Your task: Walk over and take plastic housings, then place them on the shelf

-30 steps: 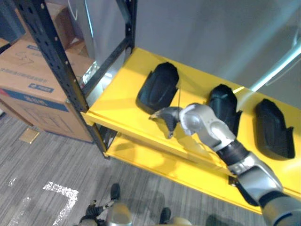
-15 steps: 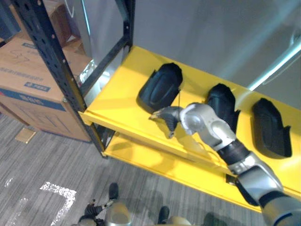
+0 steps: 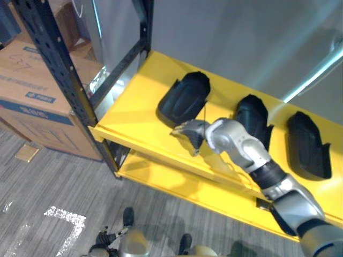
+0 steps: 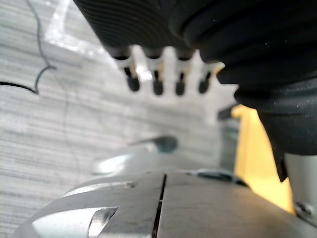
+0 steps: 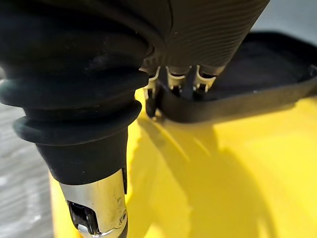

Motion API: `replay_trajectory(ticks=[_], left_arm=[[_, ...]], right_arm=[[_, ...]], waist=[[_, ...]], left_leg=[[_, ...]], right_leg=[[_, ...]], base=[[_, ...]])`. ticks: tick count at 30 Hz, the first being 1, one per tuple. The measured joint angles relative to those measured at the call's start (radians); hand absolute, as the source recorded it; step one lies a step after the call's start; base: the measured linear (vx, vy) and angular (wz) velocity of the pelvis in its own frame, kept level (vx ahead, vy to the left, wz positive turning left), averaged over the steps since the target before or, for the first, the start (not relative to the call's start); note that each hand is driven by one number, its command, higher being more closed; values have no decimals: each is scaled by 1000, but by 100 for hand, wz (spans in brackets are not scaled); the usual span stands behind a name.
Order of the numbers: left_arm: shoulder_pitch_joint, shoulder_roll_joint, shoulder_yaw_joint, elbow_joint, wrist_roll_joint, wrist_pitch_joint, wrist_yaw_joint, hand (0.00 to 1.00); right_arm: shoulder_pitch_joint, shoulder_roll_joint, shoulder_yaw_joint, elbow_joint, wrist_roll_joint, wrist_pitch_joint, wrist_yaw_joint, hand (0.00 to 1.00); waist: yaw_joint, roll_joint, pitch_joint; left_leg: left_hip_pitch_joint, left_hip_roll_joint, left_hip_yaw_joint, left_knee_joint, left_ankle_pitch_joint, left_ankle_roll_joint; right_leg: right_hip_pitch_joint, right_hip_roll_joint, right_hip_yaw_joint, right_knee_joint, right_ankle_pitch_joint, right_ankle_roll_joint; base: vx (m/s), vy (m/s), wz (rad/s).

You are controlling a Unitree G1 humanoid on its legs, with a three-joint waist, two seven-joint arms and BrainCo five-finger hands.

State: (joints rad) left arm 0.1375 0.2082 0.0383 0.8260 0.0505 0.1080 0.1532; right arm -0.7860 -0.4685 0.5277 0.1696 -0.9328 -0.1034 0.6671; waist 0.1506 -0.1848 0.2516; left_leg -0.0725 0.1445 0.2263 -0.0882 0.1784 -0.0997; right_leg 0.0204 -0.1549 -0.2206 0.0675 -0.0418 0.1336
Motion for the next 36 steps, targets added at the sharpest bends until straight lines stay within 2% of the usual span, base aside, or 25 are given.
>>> replay_trajectory(ticks=[8, 12, 14, 17, 25, 30, 36], left_arm=[[1, -4, 20, 2, 0, -5, 0, 0], [7, -7, 28, 1, 0, -7, 0, 0], [10, -8, 29, 1, 0, -9, 0, 0], [10, -14, 29, 1, -1, -19, 0, 0], [19, -18, 30, 1, -2, -42, -1, 0], [18, -23, 27, 2, -3, -47, -1, 0], [17, -32, 23, 5, -7, -53, 0, 0]], right_arm=[[0, -82, -65, -4, -25, 9, -66, 0], [-7, -106, -122, -28, -25, 64, -175, 0], [-12, -126, -131, -46, -22, 71, -208, 0], [-27, -166, -161, -50, 64, 80, -275, 0], [-26, -192, -175, -94, 292, 82, -320, 0], [-24, -182, -160, -77, 304, 90, -306, 0], [-23, -108, -112, 34, 329, 161, -295, 0]], waist=[[-5, -2, 4], [-16, -1, 5], [-22, 2, 7], [-28, 16, 16], [-39, 24, 19], [-39, 48, 32], [-33, 69, 35]], left_leg=[[0, 1, 1, 0, 0, 0], [0, 1, 1, 0, 0, 0], [0, 0, 1, 0, 0, 0], [1, 1, 1, 0, 0, 0], [1, 1, 1, 5, 0, 0], [1, 1, 0, 5, 0, 0], [-1, 1, -4, 5, 0, 0]], right_leg=[[0, 2, 1, -4, 4, 2], [0, 2, 2, -3, 5, 2], [0, 2, 2, -3, 5, 2], [-1, 2, 3, -2, 5, 2], [-1, 4, 6, 1, 9, 0], [-3, 3, 5, 7, 9, 0], [-3, 3, 2, 7, 8, -1]], base=[[0, 0, 0], [0, 0, 0], [0, 0, 0], [0, 0, 0], [0, 0, 0], [0, 0, 0], [0, 0, 0]])
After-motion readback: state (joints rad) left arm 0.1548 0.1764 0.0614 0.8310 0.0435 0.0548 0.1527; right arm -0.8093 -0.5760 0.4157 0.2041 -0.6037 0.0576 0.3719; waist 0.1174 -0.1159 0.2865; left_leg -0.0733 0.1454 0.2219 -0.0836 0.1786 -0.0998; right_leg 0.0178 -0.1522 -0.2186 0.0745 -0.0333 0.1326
